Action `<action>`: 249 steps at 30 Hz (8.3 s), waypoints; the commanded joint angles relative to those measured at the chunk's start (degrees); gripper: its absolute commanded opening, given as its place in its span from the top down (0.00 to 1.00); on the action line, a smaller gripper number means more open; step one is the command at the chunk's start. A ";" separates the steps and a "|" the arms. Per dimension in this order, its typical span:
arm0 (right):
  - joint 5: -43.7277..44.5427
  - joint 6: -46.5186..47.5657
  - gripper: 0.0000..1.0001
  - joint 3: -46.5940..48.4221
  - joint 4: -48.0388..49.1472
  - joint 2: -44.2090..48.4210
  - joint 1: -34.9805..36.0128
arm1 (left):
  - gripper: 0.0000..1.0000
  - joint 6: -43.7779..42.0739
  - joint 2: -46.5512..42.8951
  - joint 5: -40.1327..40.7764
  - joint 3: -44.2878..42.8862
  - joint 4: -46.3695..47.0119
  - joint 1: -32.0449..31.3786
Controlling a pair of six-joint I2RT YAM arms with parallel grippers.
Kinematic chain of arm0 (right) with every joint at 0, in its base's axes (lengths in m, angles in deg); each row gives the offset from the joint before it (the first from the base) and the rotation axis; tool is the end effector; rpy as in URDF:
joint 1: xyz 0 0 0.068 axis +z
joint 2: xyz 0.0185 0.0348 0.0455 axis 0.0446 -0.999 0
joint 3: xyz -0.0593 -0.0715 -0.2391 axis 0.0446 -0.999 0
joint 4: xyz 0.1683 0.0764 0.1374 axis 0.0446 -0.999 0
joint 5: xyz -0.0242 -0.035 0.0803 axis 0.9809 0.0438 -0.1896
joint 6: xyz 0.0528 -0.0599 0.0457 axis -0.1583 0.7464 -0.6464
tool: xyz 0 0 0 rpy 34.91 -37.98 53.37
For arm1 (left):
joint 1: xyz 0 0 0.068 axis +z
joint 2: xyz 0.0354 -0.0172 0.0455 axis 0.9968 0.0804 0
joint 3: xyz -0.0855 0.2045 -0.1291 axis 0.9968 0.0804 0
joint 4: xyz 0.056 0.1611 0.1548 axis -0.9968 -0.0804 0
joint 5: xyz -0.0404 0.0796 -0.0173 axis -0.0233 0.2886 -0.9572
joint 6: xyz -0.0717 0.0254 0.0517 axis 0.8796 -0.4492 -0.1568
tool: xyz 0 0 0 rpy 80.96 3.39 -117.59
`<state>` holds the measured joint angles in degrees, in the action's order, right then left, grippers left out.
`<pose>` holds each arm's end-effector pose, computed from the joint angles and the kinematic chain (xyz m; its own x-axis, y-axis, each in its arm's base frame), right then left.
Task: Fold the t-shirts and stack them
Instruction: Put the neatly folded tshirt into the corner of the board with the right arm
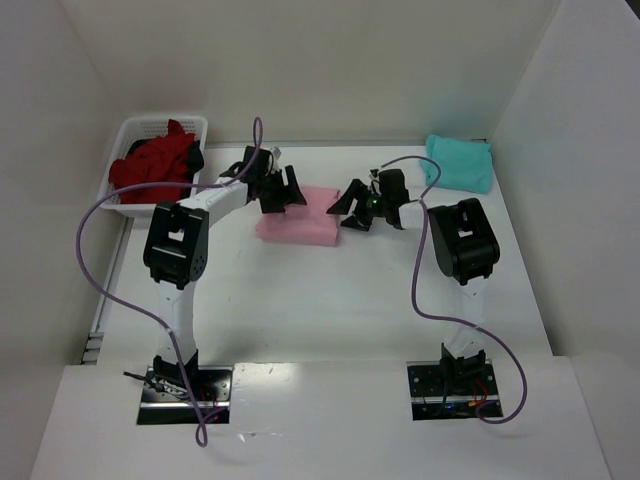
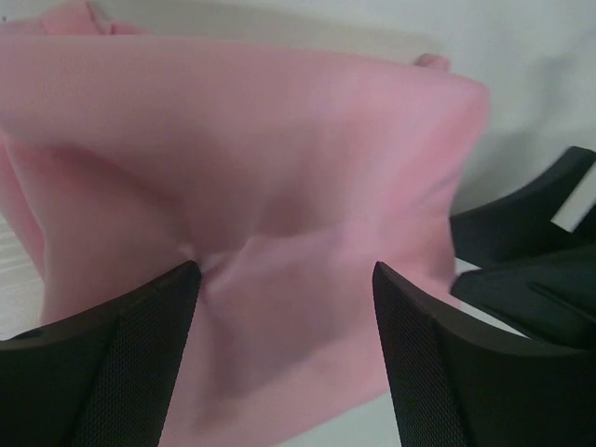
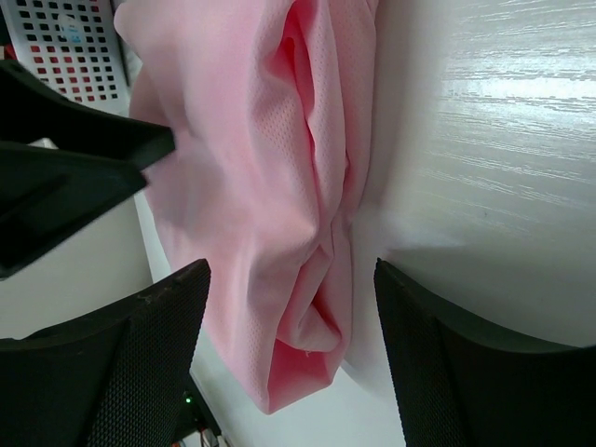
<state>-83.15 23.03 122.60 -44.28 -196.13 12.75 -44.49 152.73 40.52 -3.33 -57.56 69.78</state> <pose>0.4099 0.1605 0.1113 -0.8809 0.3656 -0.3005 -0.0257 0.5972 0.8017 0.4480 -0.1498 0.1650 -0.8083 -0.3400 -0.4806 -0.0031 0.8188 -0.5741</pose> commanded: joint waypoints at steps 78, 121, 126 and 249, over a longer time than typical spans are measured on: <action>21.31 10.79 1.00 24.82 -34.25 0.71 -3.45 | 0.00 1.19 -8.06 -16.01 -0.80 -1.87 4.28; 36.78 38.78 1.00 75.83 -57.45 -20.29 -25.08 | 0.00 -7.50 -9.87 -18.39 2.19 -12.32 9.90; 36.76 38.76 1.00 76.69 -57.45 -20.29 -27.72 | 0.00 -6.39 -9.35 -18.39 2.19 -12.32 9.90; 73.66 33.85 0.64 37.22 -36.24 -4.86 -28.93 | 0.00 -5.33 -22.62 -16.89 10.45 -14.35 6.65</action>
<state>-10.65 57.74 158.54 -81.94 -206.19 -15.73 -48.00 133.16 24.89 6.74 -71.85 76.00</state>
